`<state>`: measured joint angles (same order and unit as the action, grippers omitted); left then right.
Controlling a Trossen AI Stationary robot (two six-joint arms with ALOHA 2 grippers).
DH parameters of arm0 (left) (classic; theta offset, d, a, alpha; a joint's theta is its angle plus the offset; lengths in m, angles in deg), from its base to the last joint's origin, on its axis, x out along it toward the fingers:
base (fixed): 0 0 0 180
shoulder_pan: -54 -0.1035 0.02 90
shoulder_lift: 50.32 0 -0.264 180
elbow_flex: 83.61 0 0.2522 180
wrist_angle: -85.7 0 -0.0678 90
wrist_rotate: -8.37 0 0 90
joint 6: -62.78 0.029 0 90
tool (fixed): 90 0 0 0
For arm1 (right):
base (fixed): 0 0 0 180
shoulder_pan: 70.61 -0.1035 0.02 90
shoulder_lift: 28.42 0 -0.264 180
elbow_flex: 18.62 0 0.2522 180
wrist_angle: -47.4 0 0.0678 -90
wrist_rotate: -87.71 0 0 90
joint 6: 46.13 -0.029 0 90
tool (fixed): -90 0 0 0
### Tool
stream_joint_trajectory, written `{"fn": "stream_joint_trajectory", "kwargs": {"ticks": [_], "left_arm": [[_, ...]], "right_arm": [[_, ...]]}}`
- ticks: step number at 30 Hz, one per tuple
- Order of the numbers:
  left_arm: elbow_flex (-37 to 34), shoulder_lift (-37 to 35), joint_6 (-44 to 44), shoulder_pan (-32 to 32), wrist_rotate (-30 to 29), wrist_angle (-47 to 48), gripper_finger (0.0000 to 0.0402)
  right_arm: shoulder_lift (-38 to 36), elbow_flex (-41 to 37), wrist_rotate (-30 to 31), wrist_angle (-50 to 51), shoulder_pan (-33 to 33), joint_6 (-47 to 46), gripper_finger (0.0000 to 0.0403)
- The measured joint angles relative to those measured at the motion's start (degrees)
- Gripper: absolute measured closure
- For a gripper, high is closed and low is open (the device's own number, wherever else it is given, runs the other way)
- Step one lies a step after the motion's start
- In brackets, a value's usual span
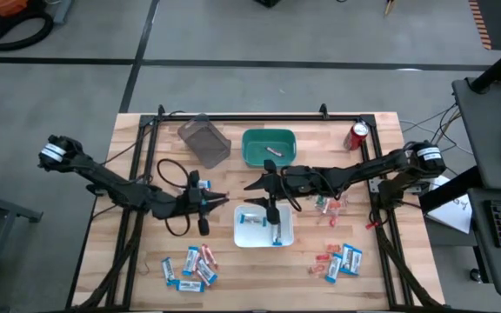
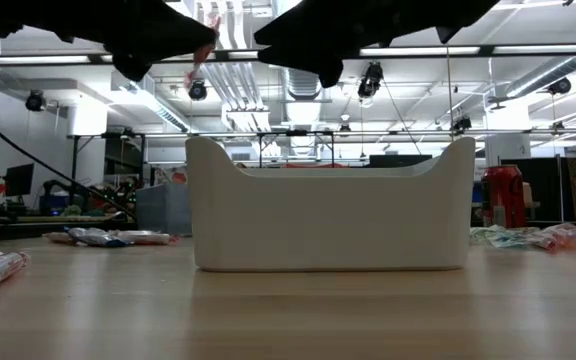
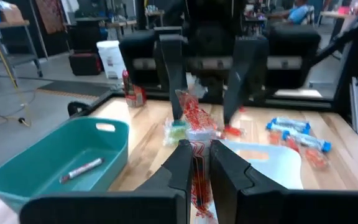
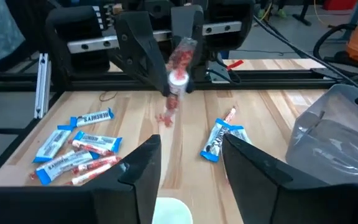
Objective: Sort candy
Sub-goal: Put the white candy into the green bin
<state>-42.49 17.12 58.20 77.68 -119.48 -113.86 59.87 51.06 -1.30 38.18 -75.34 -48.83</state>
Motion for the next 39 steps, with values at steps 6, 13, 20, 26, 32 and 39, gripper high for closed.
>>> {"fn": "stream_joint_trajectory", "kwargs": {"ticks": [6,13,20,26,32,39], "left_arm": [[0.0,4.5,2.7,-2.0,2.3,-8.3,0.0388],[0.0,8.2,4.4,-4.7,4.4,-17.0,0.0388],[0.0,10.7,4.5,-5.3,4.8,-23.1,0.0388],[0.0,15.0,4.5,-5.4,5.6,-30.8,0.0388],[0.0,19.2,5.4,-5.4,5.7,-37.7,0.0388],[0.0,20.3,5.2,-5.4,6.0,-38.7,0.0388]], "right_arm": [[2.3,0.0,0.0,-1.8,0.0,-2.1,0.0230],[2.6,0.2,0.0,-2.2,0.0,-2.8,0.0229],[2.6,0.7,0.0,-2.7,0.0,-2.7,0.0229],[2.6,0.7,0.0,-4.6,0.0,-2.7,0.0229],[2.6,0.7,0.0,-5.2,0.0,-2.4,0.0234],[2.6,0.8,0.1,-5.2,0.0,-1.2,0.0299]]}}
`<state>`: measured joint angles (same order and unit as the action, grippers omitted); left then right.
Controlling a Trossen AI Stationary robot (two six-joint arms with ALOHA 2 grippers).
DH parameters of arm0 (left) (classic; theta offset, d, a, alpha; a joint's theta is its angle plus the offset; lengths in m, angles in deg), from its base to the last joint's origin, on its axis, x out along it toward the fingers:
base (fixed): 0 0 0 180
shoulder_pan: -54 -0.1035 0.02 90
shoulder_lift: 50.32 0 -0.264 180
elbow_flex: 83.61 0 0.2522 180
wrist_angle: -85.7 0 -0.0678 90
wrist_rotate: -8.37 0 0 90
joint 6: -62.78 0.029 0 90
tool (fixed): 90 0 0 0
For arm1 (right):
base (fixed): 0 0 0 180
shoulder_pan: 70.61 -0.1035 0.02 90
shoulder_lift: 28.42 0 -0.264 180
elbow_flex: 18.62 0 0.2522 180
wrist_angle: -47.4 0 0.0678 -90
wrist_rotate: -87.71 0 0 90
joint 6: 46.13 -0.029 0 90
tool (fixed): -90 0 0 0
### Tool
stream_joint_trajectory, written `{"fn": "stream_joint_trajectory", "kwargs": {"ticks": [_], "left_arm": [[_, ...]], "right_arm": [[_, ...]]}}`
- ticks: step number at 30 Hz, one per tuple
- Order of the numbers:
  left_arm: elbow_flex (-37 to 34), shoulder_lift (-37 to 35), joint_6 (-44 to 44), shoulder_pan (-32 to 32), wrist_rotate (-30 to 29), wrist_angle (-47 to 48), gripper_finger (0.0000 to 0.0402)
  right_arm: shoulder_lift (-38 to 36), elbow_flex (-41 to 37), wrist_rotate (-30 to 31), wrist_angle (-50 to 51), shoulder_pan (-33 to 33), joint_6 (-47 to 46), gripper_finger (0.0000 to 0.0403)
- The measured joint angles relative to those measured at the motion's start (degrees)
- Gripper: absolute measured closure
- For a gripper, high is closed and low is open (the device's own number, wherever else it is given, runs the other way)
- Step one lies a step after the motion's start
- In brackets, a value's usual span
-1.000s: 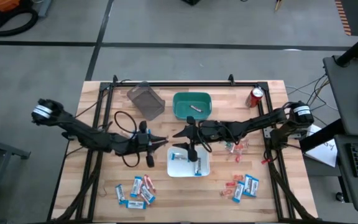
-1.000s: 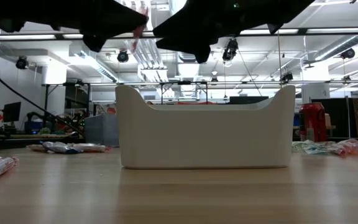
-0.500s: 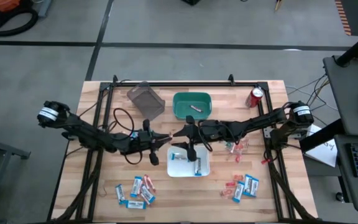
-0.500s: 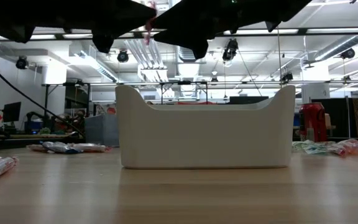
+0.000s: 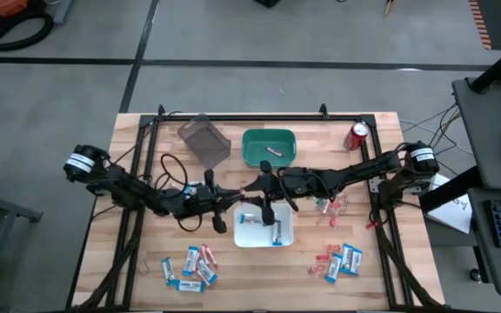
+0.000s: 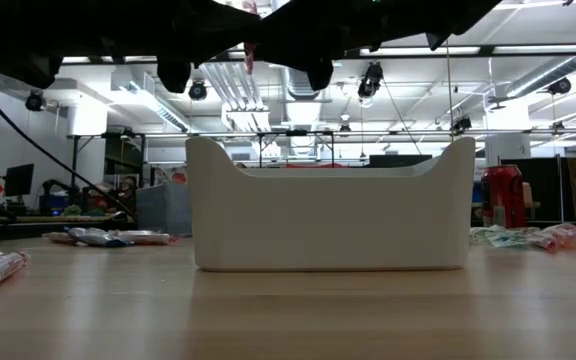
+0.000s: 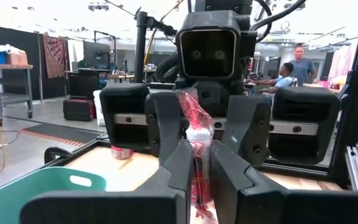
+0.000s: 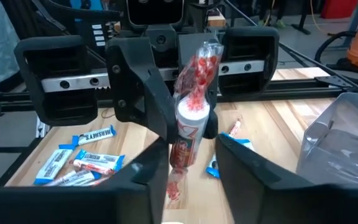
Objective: Sort candy
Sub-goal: Put the white candy into the green bin
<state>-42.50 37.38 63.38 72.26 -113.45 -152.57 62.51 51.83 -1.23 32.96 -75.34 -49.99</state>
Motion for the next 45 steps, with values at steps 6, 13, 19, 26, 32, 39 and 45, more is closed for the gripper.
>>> {"fn": "stream_joint_trajectory", "kwargs": {"ticks": [6,13,19,26,32,39,45], "left_arm": [[0.0,-0.4,-0.9,0.0,-0.3,0.0,0.0370],[-0.1,-0.5,-1.2,0.0,-0.2,0.5,0.0322],[-0.1,-0.5,-1.0,0.0,-0.2,0.5,0.0302],[-0.1,-0.6,0.2,0.0,-0.2,0.6,0.0327],[-0.3,-1.6,0.4,0.0,-0.3,6.3,0.0363],[-0.4,-2.6,-0.5,0.0,-0.3,8.1,0.0381],[-0.4,-3.1,-4.3,0.0,-0.3,8.4,0.0382]], "right_arm": [[0.0,0.0,0.0,0.1,0.0,0.4,0.0380],[0.0,0.0,0.1,0.5,0.1,0.7,0.0393],[0.0,0.0,0.1,0.5,0.1,0.8,0.0395],[0.0,0.0,0.4,2.0,0.2,0.5,0.0394],[-1.1,0.0,0.4,5.8,0.3,-0.6,0.0394],[-1.5,0.0,0.4,6.0,0.3,-0.6,0.0369],[-1.6,0.0,0.4,6.7,0.3,-2.5,0.0280]]}}
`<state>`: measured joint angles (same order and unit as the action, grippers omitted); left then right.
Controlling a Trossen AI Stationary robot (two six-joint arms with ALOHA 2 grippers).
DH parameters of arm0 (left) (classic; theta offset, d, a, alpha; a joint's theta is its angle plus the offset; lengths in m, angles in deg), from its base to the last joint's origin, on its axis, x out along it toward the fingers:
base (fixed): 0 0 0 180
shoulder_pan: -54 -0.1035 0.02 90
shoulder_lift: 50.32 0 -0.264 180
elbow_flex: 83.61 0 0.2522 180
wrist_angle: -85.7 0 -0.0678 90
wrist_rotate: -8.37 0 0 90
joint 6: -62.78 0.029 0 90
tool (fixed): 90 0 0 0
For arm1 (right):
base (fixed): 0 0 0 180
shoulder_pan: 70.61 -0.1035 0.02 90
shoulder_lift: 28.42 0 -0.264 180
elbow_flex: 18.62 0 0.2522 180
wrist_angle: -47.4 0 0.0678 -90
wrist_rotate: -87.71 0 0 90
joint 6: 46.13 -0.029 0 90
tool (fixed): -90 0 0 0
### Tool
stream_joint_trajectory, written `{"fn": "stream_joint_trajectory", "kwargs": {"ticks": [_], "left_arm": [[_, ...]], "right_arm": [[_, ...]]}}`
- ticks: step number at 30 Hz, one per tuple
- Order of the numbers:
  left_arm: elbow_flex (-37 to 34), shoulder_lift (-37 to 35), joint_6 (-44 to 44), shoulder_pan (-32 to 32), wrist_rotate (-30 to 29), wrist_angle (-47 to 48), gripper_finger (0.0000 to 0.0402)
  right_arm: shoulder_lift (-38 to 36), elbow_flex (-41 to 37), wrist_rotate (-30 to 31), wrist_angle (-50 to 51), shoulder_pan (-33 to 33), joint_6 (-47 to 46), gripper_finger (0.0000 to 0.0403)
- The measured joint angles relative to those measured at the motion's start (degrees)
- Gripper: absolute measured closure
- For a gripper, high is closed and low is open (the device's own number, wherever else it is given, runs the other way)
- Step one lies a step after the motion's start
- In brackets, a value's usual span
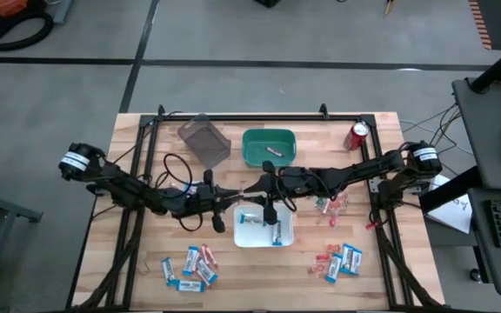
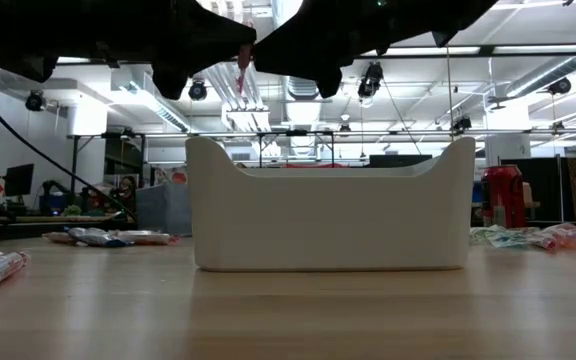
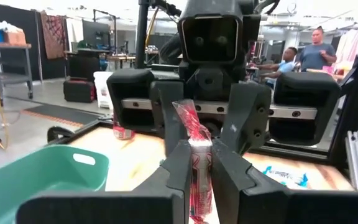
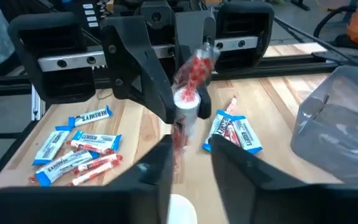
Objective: Sort candy
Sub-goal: Put the white candy into the green bin
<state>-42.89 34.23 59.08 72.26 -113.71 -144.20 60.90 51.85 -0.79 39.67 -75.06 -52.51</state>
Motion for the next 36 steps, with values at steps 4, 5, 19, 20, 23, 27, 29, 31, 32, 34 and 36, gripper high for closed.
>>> {"fn": "stream_joint_trajectory", "kwargs": {"ticks": [4,5,19,20,23,27,29,31,32,34,36], "left_arm": [[0.0,0.1,-1.2,0.0,-0.1,-0.5,0.0382],[0.0,0.1,-1.3,0.0,-0.1,-0.7,0.0383],[5.0,2.8,1.5,-0.7,1.2,-1.8,0.0383],[5.3,3.2,1.8,-0.7,1.2,-1.8,0.0383],[5.9,4.2,1.8,-0.7,1.3,-1.7,0.0383],[5.9,4.6,1.3,-0.7,1.2,-1.7,0.0378],[5.9,4.7,0.9,-0.7,1.2,-1.7,0.0371],[5.7,4.7,0.3,-0.7,1.1,-1.7,0.0361],[5.7,4.7,0.2,-0.7,1.1,-1.7,0.0356],[5.7,4.6,-0.4,-0.7,1.1,-1.7,0.0344],[5.4,4.3,-0.4,-0.7,1.2,-1.6,0.0333]], "right_arm": [[0.2,0.0,-0.1,0.0,0.0,-1.1,0.0214],[0.2,0.0,-0.4,0.0,0.0,-1.2,0.0201],[0.3,0.0,-1.5,-2.9,0.0,0.0,0.0182],[0.3,0.0,-1.6,-2.9,0.0,0.1,0.0188],[0.3,0.0,-1.6,-2.9,0.0,0.5,0.0214],[0.3,0.0,-1.6,-2.4,0.0,0.6,0.0270],[0.3,0.0,-1.8,-2.3,0.0,0.7,0.0305],[0.3,0.0,-1.9,-2.3,0.0,1.1,0.0342],[0.3,0.0,-2.0,-2.3,0.0,1.2,0.0358],[0.3,0.0,-1.9,-2.2,0.0,1.2,0.0367],[0.3,0.0,-1.9,-2.2,0.0,1.2,0.0367]]}}
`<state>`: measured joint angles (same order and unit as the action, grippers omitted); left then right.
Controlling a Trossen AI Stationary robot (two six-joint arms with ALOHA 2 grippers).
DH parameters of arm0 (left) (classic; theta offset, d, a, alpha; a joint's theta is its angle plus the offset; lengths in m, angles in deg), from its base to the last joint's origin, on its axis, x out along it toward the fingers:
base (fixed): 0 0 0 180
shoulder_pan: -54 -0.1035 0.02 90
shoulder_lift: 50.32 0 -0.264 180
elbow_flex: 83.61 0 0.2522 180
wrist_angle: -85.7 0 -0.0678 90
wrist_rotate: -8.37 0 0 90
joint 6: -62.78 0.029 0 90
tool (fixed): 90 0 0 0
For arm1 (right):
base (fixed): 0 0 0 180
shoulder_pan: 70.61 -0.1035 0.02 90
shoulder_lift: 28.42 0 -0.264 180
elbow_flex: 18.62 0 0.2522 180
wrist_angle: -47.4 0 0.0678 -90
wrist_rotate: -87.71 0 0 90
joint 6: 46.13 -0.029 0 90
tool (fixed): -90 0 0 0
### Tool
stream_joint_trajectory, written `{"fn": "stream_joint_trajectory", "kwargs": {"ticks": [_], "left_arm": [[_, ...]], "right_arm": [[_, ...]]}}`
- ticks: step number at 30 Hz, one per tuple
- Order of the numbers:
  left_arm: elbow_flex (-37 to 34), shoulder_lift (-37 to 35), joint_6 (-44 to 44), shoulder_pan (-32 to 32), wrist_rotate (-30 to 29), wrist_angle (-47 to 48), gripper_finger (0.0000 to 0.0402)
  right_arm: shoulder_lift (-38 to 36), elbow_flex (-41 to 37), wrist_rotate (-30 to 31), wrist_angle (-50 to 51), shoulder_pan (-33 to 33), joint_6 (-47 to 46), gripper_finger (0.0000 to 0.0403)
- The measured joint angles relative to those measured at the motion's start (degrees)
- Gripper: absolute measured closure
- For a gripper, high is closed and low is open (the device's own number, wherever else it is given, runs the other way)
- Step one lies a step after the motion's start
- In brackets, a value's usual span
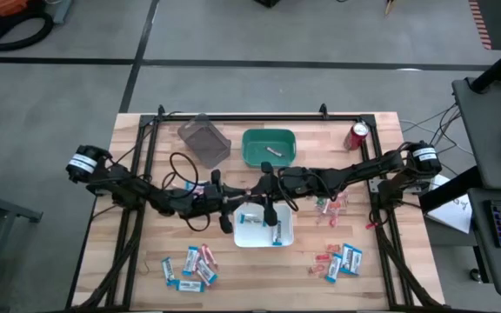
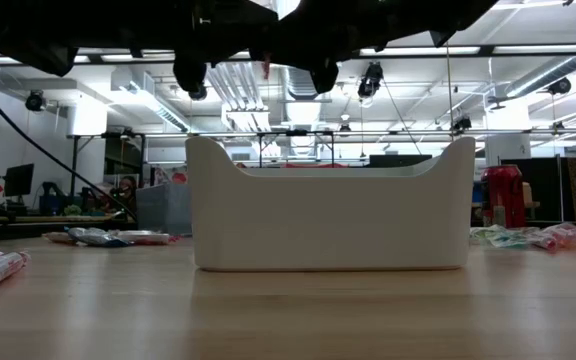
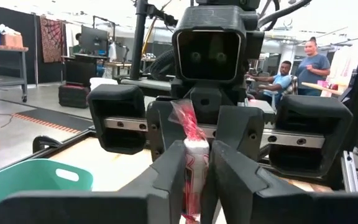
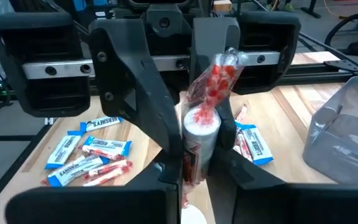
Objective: Sort candy
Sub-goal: Put the white candy into the green bin
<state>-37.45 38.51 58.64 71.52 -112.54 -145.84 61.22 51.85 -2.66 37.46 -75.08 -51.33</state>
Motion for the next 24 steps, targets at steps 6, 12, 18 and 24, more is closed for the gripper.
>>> {"fn": "stream_joint_trajectory", "kwargs": {"ticks": [6,12,18,24], "left_arm": [[-0.9,-4.6,-1.2,0.0,0.1,7.4,0.0296],[-0.6,-14.3,-6.8,0.0,0.1,32.0,0.0274],[0.3,-22.8,-18.8,0.0,0.1,58.2,0.0272],[0.6,-26.0,-25.6,0.0,0.1,71.7,0.0272]], "right_arm": [[-0.3,0.0,0.4,3.1,1.1,-2.6,0.0354],[-0.3,0.0,9.1,12.7,6.7,-4.8,0.0364],[0.0,-0.1,20.5,27.6,16.1,-10.1,0.0347],[0.5,-0.2,18.4,28.9,20.7,-9.0,0.0325]]}}
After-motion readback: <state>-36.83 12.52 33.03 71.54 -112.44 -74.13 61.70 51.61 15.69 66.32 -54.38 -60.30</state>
